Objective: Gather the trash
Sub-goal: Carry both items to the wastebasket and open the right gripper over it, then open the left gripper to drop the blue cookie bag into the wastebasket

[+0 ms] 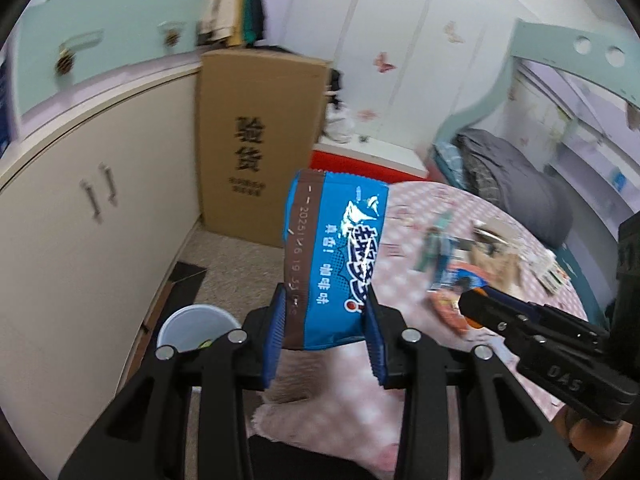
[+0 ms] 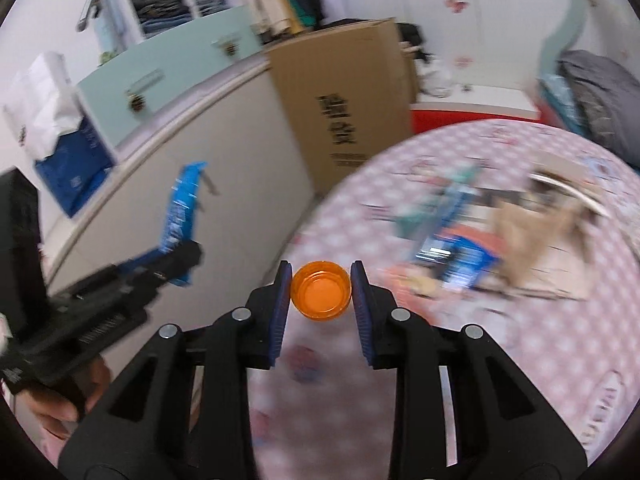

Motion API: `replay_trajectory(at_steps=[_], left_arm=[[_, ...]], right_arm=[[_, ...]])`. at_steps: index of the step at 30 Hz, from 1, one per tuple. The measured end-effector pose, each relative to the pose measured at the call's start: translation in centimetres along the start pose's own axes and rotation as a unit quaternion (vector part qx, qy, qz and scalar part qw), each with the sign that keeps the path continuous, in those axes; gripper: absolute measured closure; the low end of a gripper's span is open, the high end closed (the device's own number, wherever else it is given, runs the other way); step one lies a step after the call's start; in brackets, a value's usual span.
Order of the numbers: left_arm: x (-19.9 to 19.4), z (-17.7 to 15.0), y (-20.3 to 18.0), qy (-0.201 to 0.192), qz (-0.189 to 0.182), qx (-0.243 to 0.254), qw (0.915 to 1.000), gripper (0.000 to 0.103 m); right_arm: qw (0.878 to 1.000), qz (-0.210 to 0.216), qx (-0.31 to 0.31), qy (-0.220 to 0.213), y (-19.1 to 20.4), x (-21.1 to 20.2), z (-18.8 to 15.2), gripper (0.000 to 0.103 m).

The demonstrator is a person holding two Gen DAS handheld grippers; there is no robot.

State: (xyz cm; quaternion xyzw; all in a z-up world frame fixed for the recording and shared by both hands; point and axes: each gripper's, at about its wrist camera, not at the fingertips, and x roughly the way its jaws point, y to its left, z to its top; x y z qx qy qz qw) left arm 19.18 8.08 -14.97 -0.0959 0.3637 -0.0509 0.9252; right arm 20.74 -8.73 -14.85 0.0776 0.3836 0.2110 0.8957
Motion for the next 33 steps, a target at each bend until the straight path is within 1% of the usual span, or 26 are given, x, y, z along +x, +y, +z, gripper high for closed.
replay_trajectory(at_steps=[2, 7, 11, 12, 14, 15, 16, 17, 18, 20, 22, 25, 26, 27, 31, 33], left_arm=[[0.2, 0.1, 2.0, 0.004, 0.011, -0.014, 0.9998, 0.068], [1.2, 0.1, 7.7, 0.013, 0.055, -0.048, 0.9973, 0.068], [1.9, -0.1, 12.0, 0.021, 0.091, -0.076, 0.9928, 0.068], [2.2, -0.2, 13.3, 0.022, 0.105, -0.081, 0.9909, 0.068], [2.7, -0.1, 15.1, 0.026, 0.122, -0.089, 0.9882, 0.068], [2.8, -0.1, 15.9, 0.027, 0.127, -0.095, 0.987, 0.068], [3.1, 0.0, 17.0, 0.028, 0.133, -0.107, 0.9849, 0.068], [3.3, 0.0, 17.8, 0.03, 0.136, -0.114, 0.9836, 0.068], [3.6, 0.0, 18.7, 0.033, 0.141, -0.122, 0.9819, 0.068], [4.0, -0.1, 19.5, 0.038, 0.147, -0.128, 0.98, 0.068], [4.2, -0.2, 20.0, 0.042, 0.148, -0.129, 0.9796, 0.068], [4.9, -0.3, 19.9, 0.047, 0.146, -0.126, 0.9801, 0.068], [5.2, -0.3, 19.6, 0.049, 0.145, -0.129, 0.9798, 0.068], [5.4, -0.3, 19.5, 0.05, 0.143, -0.129, 0.9801, 0.068], [6.3, -0.1, 18.5, 0.055, 0.131, -0.119, 0.9827, 0.068], [6.5, 0.0, 18.0, 0.055, 0.128, -0.116, 0.9835, 0.068]], right_arm=[[1.0, 0.019, -0.009, 0.009, 1.9, 1.8, 0.7, 0.073], [0.997, 0.057, -0.022, 0.036, 5.8, 6.9, 1.8, 0.073], [0.995, 0.079, -0.032, 0.06, 9.0, 11.7, 2.6, 0.073], [0.994, 0.083, -0.034, 0.064, 9.6, 12.7, 2.8, 0.073], [0.993, 0.093, -0.034, 0.066, 10.5, 14.7, 3.3, 0.072], [0.993, 0.095, -0.035, 0.063, 10.9, 15.7, 3.5, 0.069], [0.993, 0.088, -0.036, 0.064, 11.3, 17.0, 3.7, 0.06], [0.994, 0.08, -0.037, 0.064, 11.4, 17.5, 3.8, 0.047], [0.995, 0.069, -0.041, 0.063, 11.5, 18.4, 3.7, 0.047], [0.993, 0.074, -0.036, 0.079, 11.5, 19.5, 3.5, 0.047], [0.993, 0.073, -0.043, 0.082, 11.5, 19.6, 3.0, 0.046], [0.994, 0.065, -0.048, 0.079, 11.1, 19.0, 2.5, 0.043], [0.994, 0.061, -0.051, 0.077, 10.9, 18.9, 2.4, 0.043], [0.995, 0.048, -0.057, 0.073, 10.8, 18.5, 2.5, 0.042], [0.996, 0.024, -0.078, 0.03, 10.4, 16.6, 2.9, 0.038], [0.997, 0.02, -0.08, 0.011, 10.0, 16.1, 3.0, 0.036]])
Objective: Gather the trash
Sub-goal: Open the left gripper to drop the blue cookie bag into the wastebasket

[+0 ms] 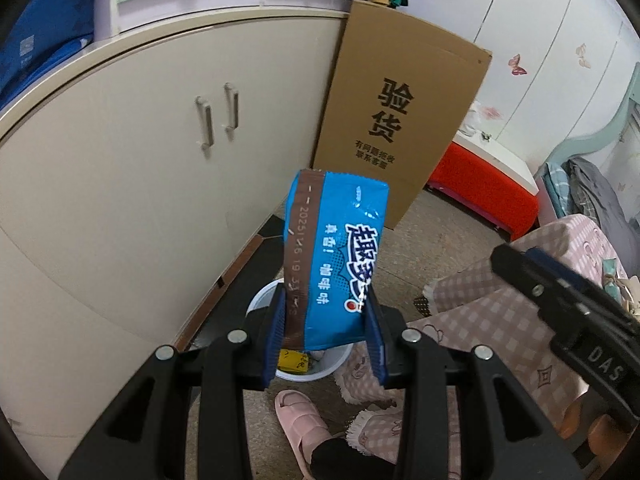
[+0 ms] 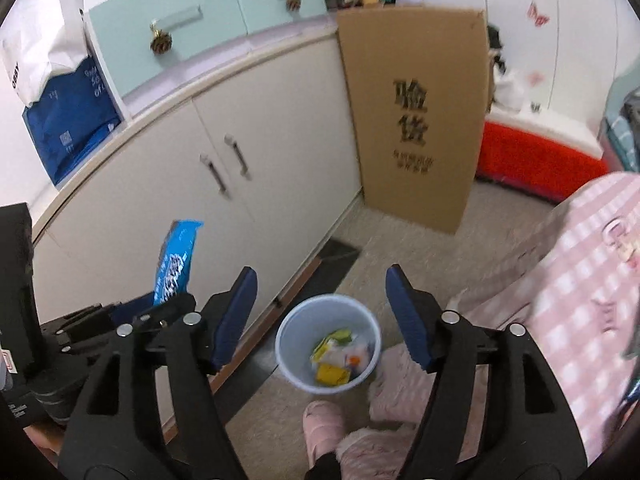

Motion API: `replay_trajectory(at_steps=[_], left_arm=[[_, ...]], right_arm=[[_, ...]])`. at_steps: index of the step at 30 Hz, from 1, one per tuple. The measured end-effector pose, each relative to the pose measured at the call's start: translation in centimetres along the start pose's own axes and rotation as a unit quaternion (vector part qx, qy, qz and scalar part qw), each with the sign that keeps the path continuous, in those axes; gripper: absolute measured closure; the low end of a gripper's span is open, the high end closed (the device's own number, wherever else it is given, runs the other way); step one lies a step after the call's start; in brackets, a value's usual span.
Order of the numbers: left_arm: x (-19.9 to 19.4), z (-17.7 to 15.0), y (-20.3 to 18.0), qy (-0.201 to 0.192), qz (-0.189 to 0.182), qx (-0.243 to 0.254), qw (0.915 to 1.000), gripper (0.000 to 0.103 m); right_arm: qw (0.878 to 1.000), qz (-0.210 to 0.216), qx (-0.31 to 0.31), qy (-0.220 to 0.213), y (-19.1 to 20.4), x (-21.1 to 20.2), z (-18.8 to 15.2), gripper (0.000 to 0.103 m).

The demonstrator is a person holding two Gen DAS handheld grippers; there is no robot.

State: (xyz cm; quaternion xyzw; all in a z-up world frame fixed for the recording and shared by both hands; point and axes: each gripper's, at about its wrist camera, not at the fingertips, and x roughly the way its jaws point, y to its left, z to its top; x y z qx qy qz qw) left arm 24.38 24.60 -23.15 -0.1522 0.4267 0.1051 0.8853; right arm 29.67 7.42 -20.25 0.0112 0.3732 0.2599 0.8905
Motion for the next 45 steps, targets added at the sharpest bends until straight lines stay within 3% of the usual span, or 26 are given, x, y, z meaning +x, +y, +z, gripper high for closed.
replay_trajectory(at_steps=[18, 20, 23, 37, 41, 45], left_arm=[[2.6, 1.6, -2.1, 0.011, 0.013, 0.016, 0.9997, 0.066], [3.2, 2.0, -2.1, 0.013, 0.017, 0.01, 0.9997, 0.061], [4.2, 2.2, -1.6, 0.023, 0.04, -0.002, 0.9989, 0.031], [2.0, 1.5, -1.6, 0.015, 0.034, -0.01, 0.9993, 0.03], [0.0, 1.4, -2.0, 0.003, 0.032, -0.014, 0.9994, 0.03], [-3.0, 1.4, -3.1, -0.021, 0.016, -0.008, 0.9996, 0.03]], right_arm=[[0.995, 0.014, 0.091, -0.04, -3.6, -0.8, 0.2, 0.032], [0.995, 0.013, 0.093, -0.042, -3.7, -0.9, 0.1, 0.032], [0.994, 0.013, 0.098, -0.043, -3.9, -0.9, 0.1, 0.032], [0.996, -0.001, 0.083, -0.043, -3.4, -1.0, 0.1, 0.031], [0.996, -0.008, 0.078, -0.036, -3.0, -1.1, 0.3, 0.03], [0.994, 0.004, 0.098, -0.047, -3.3, -4.0, 0.3, 0.03]])
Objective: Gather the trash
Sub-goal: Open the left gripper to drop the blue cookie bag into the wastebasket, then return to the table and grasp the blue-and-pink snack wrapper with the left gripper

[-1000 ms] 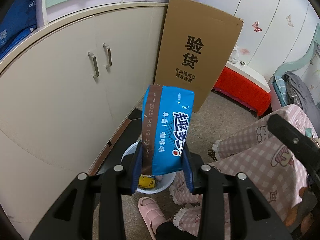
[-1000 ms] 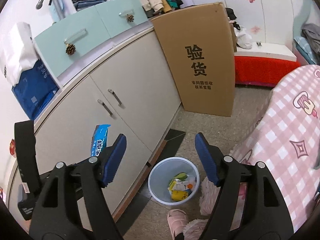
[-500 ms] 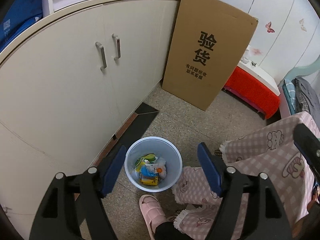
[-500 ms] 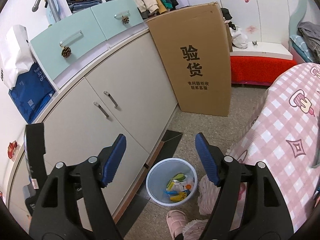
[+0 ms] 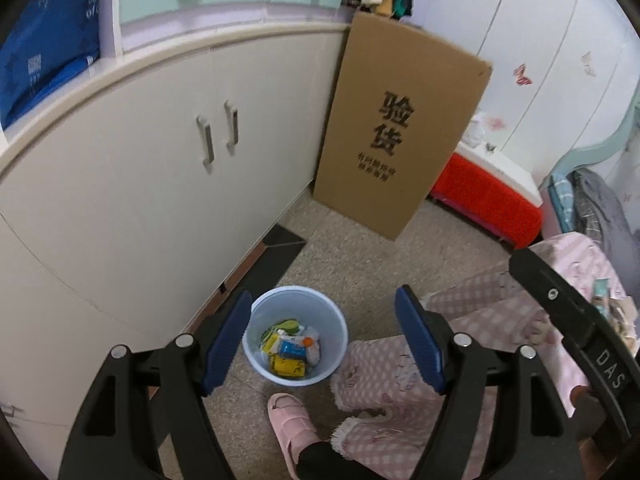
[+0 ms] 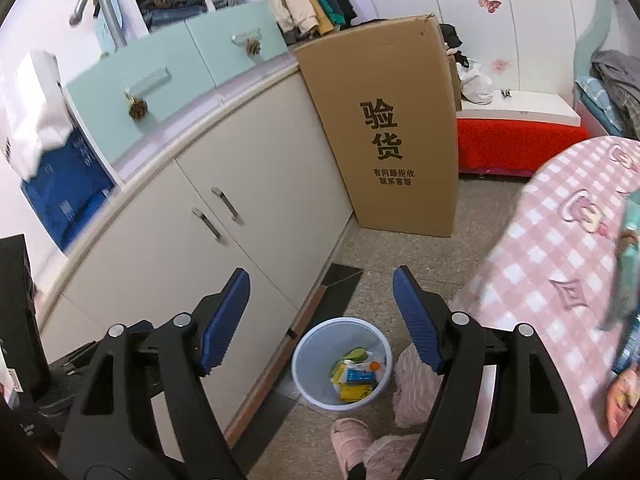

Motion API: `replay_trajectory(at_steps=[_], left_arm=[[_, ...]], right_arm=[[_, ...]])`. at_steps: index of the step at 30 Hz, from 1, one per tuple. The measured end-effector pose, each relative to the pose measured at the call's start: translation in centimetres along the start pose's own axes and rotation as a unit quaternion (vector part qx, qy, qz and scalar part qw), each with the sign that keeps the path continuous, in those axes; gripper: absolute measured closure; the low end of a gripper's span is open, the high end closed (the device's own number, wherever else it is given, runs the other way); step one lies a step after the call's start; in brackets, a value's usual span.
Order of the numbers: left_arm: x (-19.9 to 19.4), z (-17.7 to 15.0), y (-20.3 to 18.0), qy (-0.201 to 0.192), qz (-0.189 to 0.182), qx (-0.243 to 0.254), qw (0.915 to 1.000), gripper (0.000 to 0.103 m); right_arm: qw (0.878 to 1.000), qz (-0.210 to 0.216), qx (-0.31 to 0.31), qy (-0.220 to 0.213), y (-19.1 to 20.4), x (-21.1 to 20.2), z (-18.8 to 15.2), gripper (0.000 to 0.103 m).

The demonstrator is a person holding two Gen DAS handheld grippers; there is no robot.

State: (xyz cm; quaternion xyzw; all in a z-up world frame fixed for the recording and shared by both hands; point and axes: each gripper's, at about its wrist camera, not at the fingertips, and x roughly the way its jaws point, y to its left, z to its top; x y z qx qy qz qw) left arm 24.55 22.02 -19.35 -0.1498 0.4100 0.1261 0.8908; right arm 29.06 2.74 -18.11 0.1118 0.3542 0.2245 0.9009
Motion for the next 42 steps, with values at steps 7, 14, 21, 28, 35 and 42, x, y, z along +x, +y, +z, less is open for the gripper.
replay_trajectory(at_steps=[7, 14, 21, 28, 35, 42], left_arm=[[-5.4, -1.0, -3.9, -0.036, -0.035, 0.031, 0.9982, 0.027], [-8.1, -3.3, -10.3, -0.039, -0.075, 0.082, 0.9931, 0.027], [-9.2, -6.7, -17.8, -0.024, -0.113, 0.162, 0.9801, 0.026], [-8.4, -10.4, -24.3, -0.001, -0.139, 0.246, 0.9591, 0.026], [-6.6, -13.0, -29.1, -0.004, -0.118, 0.335, 0.9348, 0.026], [-4.7, -13.8, -30.8, 0.01, -0.106, 0.37, 0.9227, 0.041]], right_arm=[[0.999, -0.015, 0.028, -0.031, -2.5, -6.8, 0.1, 0.029], [0.996, -0.046, 0.057, -0.057, -7.2, -13.1, -0.8, 0.028], [0.986, -0.099, 0.103, -0.085, -13.7, -18.7, -2.2, 0.028], [0.977, -0.145, 0.135, -0.085, -18.8, -21.4, -4.5, 0.028], [0.973, -0.152, 0.158, -0.074, -21.4, -21.8, -6.3, 0.028], [0.972, -0.15, 0.165, -0.068, -22.2, -21.7, -6.9, 0.028]])
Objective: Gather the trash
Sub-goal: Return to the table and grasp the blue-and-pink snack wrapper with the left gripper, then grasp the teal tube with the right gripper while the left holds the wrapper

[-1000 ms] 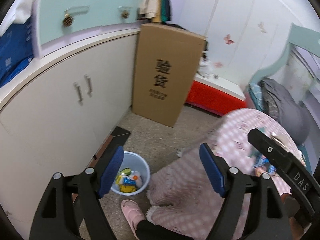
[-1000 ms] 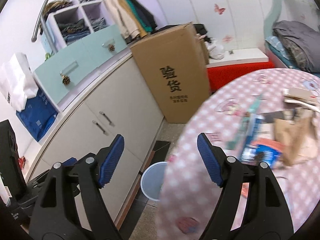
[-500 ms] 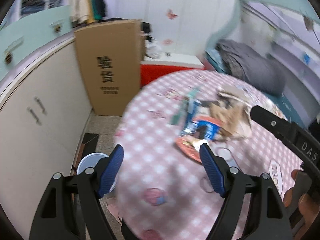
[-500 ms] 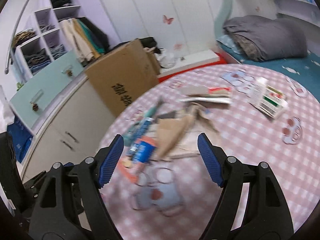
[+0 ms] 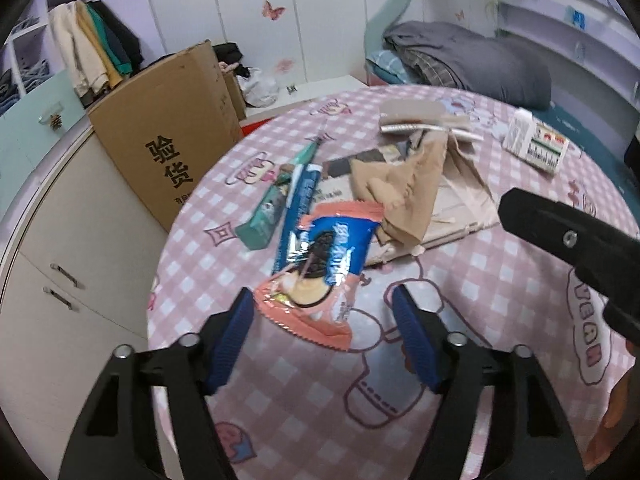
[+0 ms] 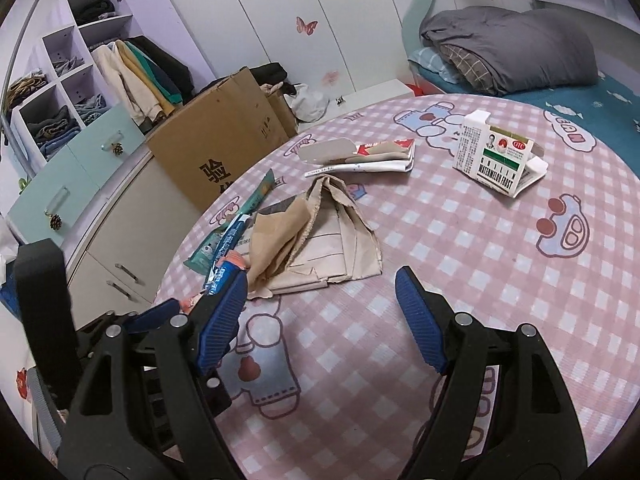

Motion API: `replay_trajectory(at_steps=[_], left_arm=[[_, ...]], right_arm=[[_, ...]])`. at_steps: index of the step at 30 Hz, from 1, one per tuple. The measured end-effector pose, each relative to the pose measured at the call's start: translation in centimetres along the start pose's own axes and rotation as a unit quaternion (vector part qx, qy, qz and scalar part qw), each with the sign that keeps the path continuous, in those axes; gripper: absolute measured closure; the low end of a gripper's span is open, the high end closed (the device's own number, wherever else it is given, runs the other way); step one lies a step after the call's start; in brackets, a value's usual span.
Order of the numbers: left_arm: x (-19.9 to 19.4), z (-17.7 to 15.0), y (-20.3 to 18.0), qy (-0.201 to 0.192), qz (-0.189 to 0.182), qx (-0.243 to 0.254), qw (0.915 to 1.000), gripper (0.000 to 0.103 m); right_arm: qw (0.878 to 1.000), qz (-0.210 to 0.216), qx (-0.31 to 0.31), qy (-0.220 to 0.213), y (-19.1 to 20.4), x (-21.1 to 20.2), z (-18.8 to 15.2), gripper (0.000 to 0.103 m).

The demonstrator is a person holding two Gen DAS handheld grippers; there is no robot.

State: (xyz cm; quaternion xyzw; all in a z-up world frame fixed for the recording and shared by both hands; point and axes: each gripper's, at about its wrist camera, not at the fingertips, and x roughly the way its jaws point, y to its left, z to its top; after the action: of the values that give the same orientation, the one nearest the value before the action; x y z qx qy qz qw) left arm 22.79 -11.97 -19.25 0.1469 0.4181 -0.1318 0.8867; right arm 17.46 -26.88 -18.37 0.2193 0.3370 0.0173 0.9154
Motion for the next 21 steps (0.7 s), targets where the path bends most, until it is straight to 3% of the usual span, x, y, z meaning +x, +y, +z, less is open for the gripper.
replay_trajectory(at_steps=[2, 4, 8, 14, 17, 21], left_arm=[[0.3, 0.0, -0.4, 0.003, -0.005, 0.011, 0.9999, 0.054], [0.4, 0.0, -0.4, 0.004, 0.005, 0.013, 0.9999, 0.074], [-0.7, -0.2, 0.7, -0.01, -0.041, -0.021, 0.9989, 0.079], [-4.3, -0.9, 3.4, -0.066, -0.089, -0.074, 0.9911, 0.08], [-5.8, -1.2, 5.5, -0.09, -0.088, -0.104, 0.9866, 0.08], [-6.5, -1.1, 9.5, -0.104, -0.053, -0.161, 0.98, 0.08]], right_arm=[[1.0, 0.002, 0.0, 0.0, 0.1, 0.0, 0.0, 0.028], [1.0, 0.003, 0.001, -0.001, 0.0, -0.1, 0.1, 0.028], [1.0, 0.01, -0.002, -0.011, 0.6, -0.9, 0.5, 0.028], [0.999, 0.031, -0.007, -0.02, 2.2, -1.5, 1.7, 0.028], [0.999, 0.043, -0.02, -0.017, 3.9, -1.0, 2.4, 0.028], [0.997, 0.075, -0.028, 0.007, 6.2, 0.7, 3.3, 0.028]])
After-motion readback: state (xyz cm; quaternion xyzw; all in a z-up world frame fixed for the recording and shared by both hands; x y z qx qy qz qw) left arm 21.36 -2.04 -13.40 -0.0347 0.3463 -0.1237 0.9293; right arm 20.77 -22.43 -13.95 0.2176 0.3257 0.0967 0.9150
